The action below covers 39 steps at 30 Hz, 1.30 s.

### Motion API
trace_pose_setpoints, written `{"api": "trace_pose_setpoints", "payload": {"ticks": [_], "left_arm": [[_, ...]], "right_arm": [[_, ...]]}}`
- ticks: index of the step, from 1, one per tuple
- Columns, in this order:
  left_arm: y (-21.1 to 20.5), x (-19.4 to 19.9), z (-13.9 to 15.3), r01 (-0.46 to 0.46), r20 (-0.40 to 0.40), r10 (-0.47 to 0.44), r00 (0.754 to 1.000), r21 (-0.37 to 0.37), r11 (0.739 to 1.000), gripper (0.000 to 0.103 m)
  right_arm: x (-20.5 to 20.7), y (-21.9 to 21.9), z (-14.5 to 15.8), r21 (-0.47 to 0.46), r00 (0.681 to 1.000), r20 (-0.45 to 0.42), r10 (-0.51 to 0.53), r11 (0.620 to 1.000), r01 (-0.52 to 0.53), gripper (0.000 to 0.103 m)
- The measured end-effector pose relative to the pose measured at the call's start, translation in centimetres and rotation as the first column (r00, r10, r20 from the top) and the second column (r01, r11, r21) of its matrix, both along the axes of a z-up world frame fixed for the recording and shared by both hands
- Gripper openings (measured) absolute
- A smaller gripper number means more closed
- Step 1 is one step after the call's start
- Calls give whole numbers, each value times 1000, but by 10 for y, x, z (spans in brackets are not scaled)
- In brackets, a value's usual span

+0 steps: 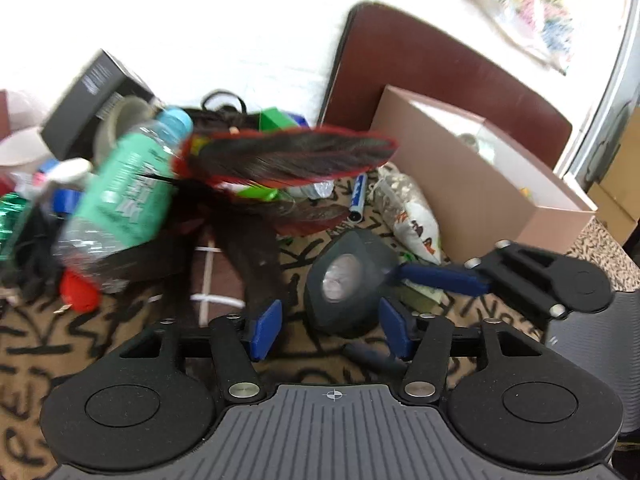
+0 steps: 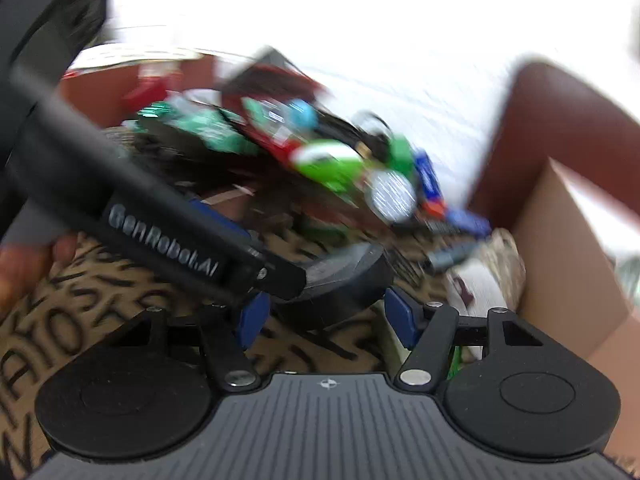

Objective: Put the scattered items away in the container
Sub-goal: 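Grasp the black electrical tape roll with the left tool, then close the right tool on the black tape roll beside the left tool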

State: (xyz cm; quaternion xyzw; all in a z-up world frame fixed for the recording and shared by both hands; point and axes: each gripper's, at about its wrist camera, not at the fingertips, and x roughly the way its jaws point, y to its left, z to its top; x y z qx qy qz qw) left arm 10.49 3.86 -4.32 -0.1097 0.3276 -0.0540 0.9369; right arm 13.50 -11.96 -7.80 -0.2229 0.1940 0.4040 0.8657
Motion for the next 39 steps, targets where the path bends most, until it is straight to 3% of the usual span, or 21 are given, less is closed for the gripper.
{"api": "trace_pose_setpoints", "payload": {"ticks": [3, 6, 9, 14, 20, 21, 22, 23, 27, 33, 34, 36, 37, 39], "left_arm": [[5, -19, 7, -30, 24, 29, 999, 30, 999, 77], [9, -28, 10, -46, 26, 45, 999, 40, 998, 77], [11, -29, 7, -53, 20, 52, 998, 40, 998, 77], [3, -24, 1, -29, 7, 28, 1000, 34, 999, 75], [-15, -3, -7, -19, -21, 20, 1000, 68, 998, 52], [-17, 1, -8, -24, -29, 26, 999, 78, 997, 45], [-18, 4, -9, -27, -35, 30, 999, 87, 996, 30], [-18, 6, -10, -28, -42, 32, 999, 91, 995, 24], [-16, 6, -5, -31, -51, 36, 998, 79, 996, 15], [-2, -12, 14, 19, -55, -27, 998, -148, 989, 17], [1, -16, 14, 5, -54, -13, 998, -147, 989, 31], [7, -24, 11, -49, -64, 44, 997, -88, 995, 50], [12, -27, 7, -82, -79, 78, 994, -60, 995, 53], [26, -31, -1, -120, -115, 110, 987, -85, 989, 53]], "right_arm": [[-22, 13, 1, 12, 990, -36, 136, 991, -136, 67], [-44, 32, -9, -55, 979, -7, 205, 977, -205, 67], [-52, 33, -11, -62, 978, -13, 208, 976, -209, 67], [-44, 15, -8, -57, 993, -28, 115, 992, -117, 73], [-28, -2, -12, -24, 995, -93, 23, 999, -26, 75], [-26, -2, -14, -21, 995, -102, 17, 1000, -19, 76], [-25, -3, -15, -22, 994, -107, 10, 1000, -13, 76], [-22, -6, -18, -24, 994, -111, 5, 1000, -8, 76], [-16, -9, -26, -16, 991, -135, -7, 1000, 5, 76], [-21, -19, -25, 8, 987, -155, -37, 999, 39, 78], [-22, -21, -24, 6, 986, -163, -30, 999, 31, 81], [-26, -23, -24, -11, 988, -153, -21, 1000, 20, 82], [-30, -24, -25, -28, 991, -136, -20, 999, 17, 82], [-35, -27, -25, -31, 993, -119, -18, 999, 14, 83]]}}
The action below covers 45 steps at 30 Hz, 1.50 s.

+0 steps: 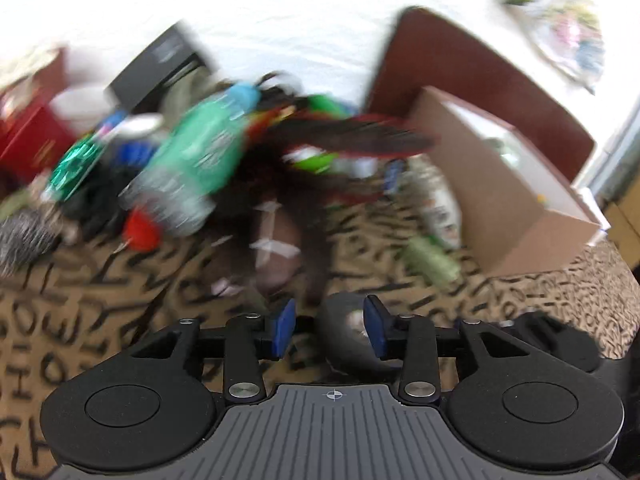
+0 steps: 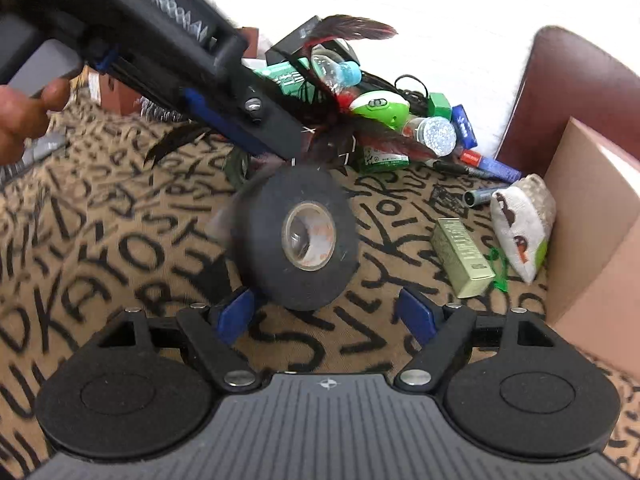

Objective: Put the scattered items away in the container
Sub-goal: 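Close the right tool on the black tape roll beside the left tool, then lift the black tape roll with both tools and carry it over the box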

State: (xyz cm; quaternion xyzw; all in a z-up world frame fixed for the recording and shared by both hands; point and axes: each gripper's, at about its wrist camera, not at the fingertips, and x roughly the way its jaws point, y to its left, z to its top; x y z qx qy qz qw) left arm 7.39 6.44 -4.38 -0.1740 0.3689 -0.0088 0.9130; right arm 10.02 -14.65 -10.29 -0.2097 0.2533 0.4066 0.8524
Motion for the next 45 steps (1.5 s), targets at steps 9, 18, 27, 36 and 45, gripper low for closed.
{"api": "trace_pose_setpoints", "payload": {"ticks": [9, 18, 27, 36, 45], "left_arm": [[5, -11, -9, 25, -14, -25, 1000, -6, 1000, 56], [-3, 3, -32, 43, -62, -43, 997, 1, 999, 60], [-7, 9, -34, 68, -64, -66, 996, 30, 997, 52], [-13, -9, -7, 67, 2, -67, 998, 11, 998, 51], [-43, -29, 18, 141, 47, -141, 989, 21, 990, 52]], "right_arm": [[-4, 7, 5, 48, 999, -47, 26, 999, -24, 84], [-8, 30, 2, 47, 995, -56, 85, 996, -82, 84], [4, 44, -3, 79, 991, -103, 89, 994, -81, 82], [-12, 36, 16, 95, 996, -32, 80, 993, -77, 80], [-36, 12, 46, 102, 996, 55, 70, 992, -76, 80]]}}
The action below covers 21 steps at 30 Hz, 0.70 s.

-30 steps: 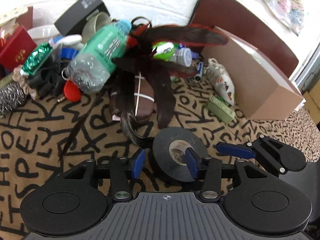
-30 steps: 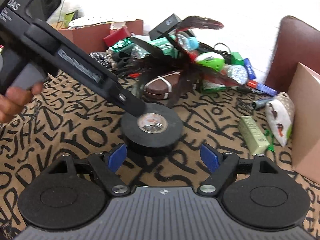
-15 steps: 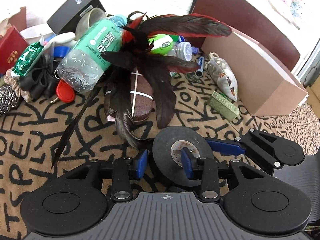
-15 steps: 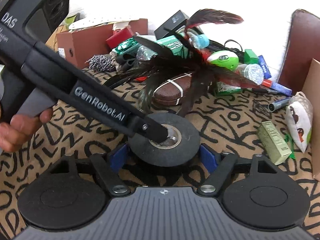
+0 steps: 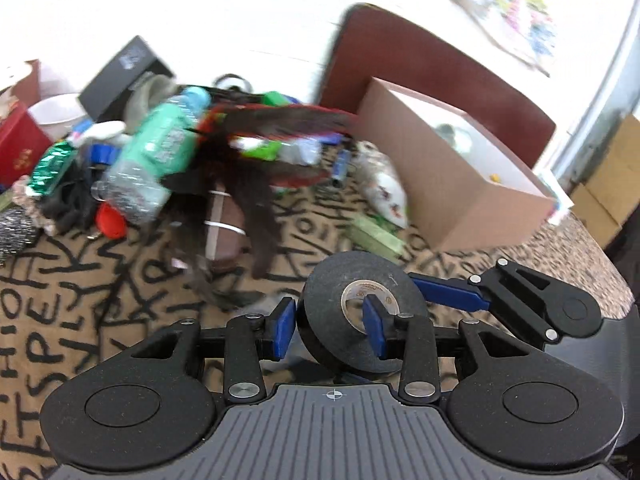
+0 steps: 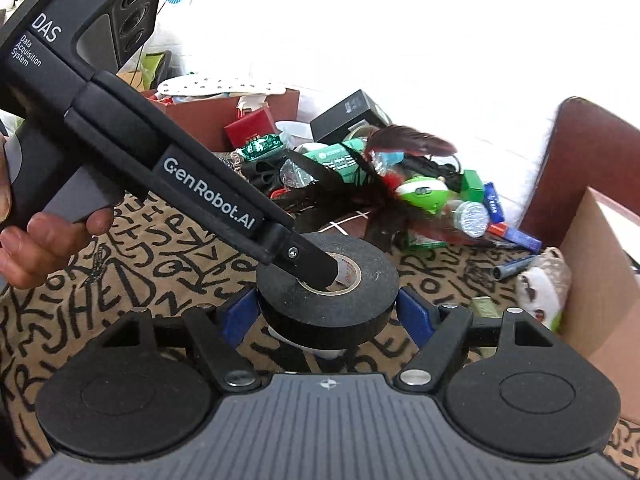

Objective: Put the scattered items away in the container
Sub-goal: 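Lift the black tape roll with both tools and carry it over the box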

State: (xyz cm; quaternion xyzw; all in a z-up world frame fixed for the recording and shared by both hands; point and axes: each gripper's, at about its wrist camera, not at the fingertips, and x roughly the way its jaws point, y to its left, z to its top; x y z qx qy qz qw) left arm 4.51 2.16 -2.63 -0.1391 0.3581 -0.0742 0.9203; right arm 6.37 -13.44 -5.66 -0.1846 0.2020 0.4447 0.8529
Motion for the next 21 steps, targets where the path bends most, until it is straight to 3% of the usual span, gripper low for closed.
{"api": "trace_pose_setpoints", "payload": {"ticks": [5, 11, 15, 17, 18, 19, 21], "left_arm": [[-39, -3, -22, 113, -48, -113, 992, -3, 994, 52], [-64, 6, -54, 170, -132, -170, 976, -13, 985, 53], [-65, 5, -53, 167, -111, -166, 980, -4, 986, 72], [-65, 6, -54, 166, -114, -164, 980, 3, 986, 71], [-66, 7, -54, 174, -118, -172, 978, 13, 985, 64], [-68, 7, -54, 182, -119, -179, 977, 23, 983, 51], [-71, 7, -54, 198, -123, -191, 974, 42, 979, 52]], "right_arm": [[-13, -34, -7, -46, 997, -54, -49, 998, 46, 80], [-20, -61, -36, -128, 984, -131, -123, 986, 106, 80], [-21, -67, -43, -112, 981, -148, -127, 987, 111, 80], [-19, -67, -44, -110, 981, -149, -125, 988, 109, 81], [-19, -66, -44, -110, 981, -148, -125, 988, 109, 81], [-18, -66, -45, -110, 981, -148, -124, 988, 109, 81], [-17, -66, -45, -108, 980, -151, -126, 988, 110, 82]]}}
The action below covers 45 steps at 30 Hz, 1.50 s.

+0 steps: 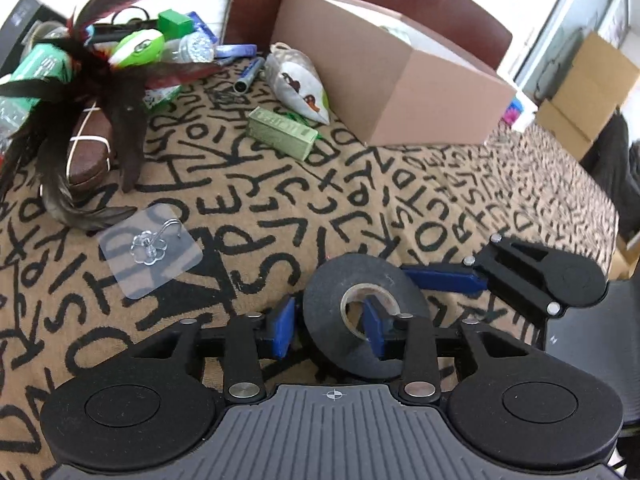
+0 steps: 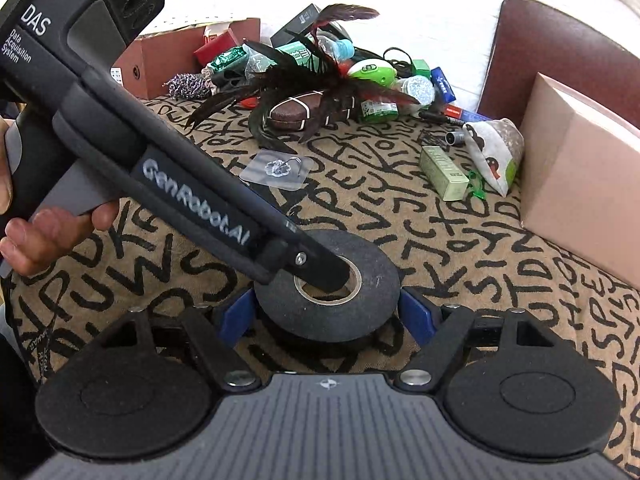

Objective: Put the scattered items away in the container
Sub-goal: 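Lift the black tape roll with both tools and carry it over the box, then lower the black tape roll into the box and open both tools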

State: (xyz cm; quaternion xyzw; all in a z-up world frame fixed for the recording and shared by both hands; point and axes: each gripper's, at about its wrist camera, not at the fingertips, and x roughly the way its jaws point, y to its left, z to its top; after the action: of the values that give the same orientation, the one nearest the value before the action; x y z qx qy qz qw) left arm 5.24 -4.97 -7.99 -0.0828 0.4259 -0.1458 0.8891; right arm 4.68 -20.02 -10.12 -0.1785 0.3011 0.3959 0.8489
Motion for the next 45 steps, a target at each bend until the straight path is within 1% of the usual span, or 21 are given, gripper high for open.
{"api": "trace_pose_setpoints", "payload": {"ticks": [2, 3, 5, 11, 13, 15, 17, 23, 28, 33, 36, 40, 43, 45], "left_arm": [[-1, 1, -1, -1, 0, 1, 1000, 1, 1000, 52], [-1, 1, -1, -1, 1, 1, 1000, -2, 1000, 54], [-1, 1, -2, 5, 2, -5, 1000, -3, 1000, 55], [-11, 1, -2, 25, 20, -26, 999, 66, 998, 53], [-12, 2, 2, 19, 14, -20, 1000, 70, 997, 52], [-11, 3, 9, 16, 18, -17, 1000, 52, 999, 52], [-12, 5, 20, 19, 40, -20, 999, 39, 999, 52], [-28, 27, 69, 44, 146, -48, 988, 29, 999, 52], [-47, 59, 112, 70, 238, -75, 968, 27, 997, 52], [-65, 113, 144, 90, 275, -88, 957, 8, 996, 52], [-76, 144, 156, 99, 299, -97, 949, 9, 995, 52], [-90, 188, 157, 105, 298, -104, 949, 14, 994, 50], [-96, 224, 147, 110, 257, -109, 960, 12, 994, 50], [-97, 246, 134, 109, 221, -106, 970, 1, 994, 50]], "right_arm": [[-1, -1, 0, 2, 1000, -2, -2, 1000, 2, 81], [0, -1, 0, 2, 1000, -5, -4, 1000, 4, 81], [0, -1, 0, 1, 1000, -14, -10, 1000, 10, 81], [4, 2, -2, 5, 997, -57, -42, 999, 42, 81], [3, 3, 0, -6, 997, -54, -49, 999, 49, 80], [1, 3, 3, -6, 997, -50, -57, 998, 56, 80], [0, -1, 11, 4, 997, -36, -61, 998, 62, 80], [11, -17, 52, 33, 994, 55, -97, 995, 95, 80], [34, -34, 94, 54, 979, 150, -137, 990, 131, 80], [72, -48, 130, 59, 958, 224, -181, 983, 172, 80], [100, -56, 147, 55, 948, 250, -198, 980, 190, 80], [142, -65, 157, 23, 940, 278, -197, 980, 198, 80], [171, -66, 151, -26, 939, 291, -184, 979, 200, 80], [192, -65, 142, -56, 945, 276, -176, 978, 199, 80]]}}
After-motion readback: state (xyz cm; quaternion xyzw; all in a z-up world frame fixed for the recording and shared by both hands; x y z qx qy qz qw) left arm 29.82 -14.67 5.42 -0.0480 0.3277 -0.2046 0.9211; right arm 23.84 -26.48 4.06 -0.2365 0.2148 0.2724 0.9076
